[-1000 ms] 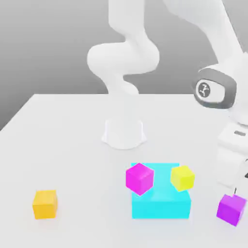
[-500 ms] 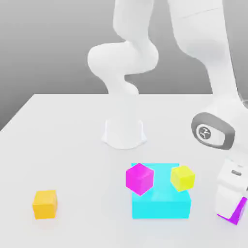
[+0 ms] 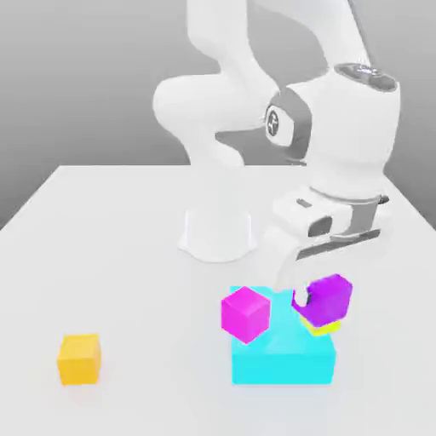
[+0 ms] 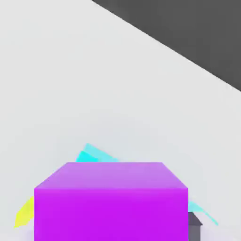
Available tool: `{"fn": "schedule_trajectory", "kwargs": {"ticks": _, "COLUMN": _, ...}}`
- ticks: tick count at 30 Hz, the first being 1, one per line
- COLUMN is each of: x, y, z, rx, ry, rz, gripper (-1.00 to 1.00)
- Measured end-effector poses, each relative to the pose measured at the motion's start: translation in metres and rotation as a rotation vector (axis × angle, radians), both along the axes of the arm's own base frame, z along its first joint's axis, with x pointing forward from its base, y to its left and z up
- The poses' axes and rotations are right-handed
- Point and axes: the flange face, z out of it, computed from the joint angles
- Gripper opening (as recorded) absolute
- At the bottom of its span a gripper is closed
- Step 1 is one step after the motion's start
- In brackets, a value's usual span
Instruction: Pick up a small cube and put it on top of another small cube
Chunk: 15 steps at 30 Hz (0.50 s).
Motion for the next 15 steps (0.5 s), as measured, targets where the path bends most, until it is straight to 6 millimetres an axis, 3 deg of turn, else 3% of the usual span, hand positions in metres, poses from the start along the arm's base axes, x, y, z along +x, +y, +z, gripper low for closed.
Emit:
{"fn": "schedule_trajectory", "kwargs": {"ticks": 6, "x": -0.031, "y": -0.063, "z": 0.025, "rx": 0.051, "ry": 0.002, "rz": -0.186, "gripper": -1.00}}
{"fn": "schedule_trajectory", "kwargs": {"ticks": 11, "x": -0.035, "y": -0.070, "z": -0.023, "rx": 0.059, "ry": 0.003, "rz": -0.209, "gripper": -1.00}}
{"fn": "schedule_trajectory", "kwargs": {"ticks": 12, "x": -0.036, "y": -0.070, "z": -0.031, "rx": 0.059, "ry": 0.003, "rz": -0.210, "gripper": 1.00}}
{"fn": "schedule_trajectory", "kwargs": {"ticks": 15, "x": -0.036, "y": -0.070, "z": -0.031, "rx": 0.059, "ry": 0.003, "rz": -0.210, "gripper": 1.00}}
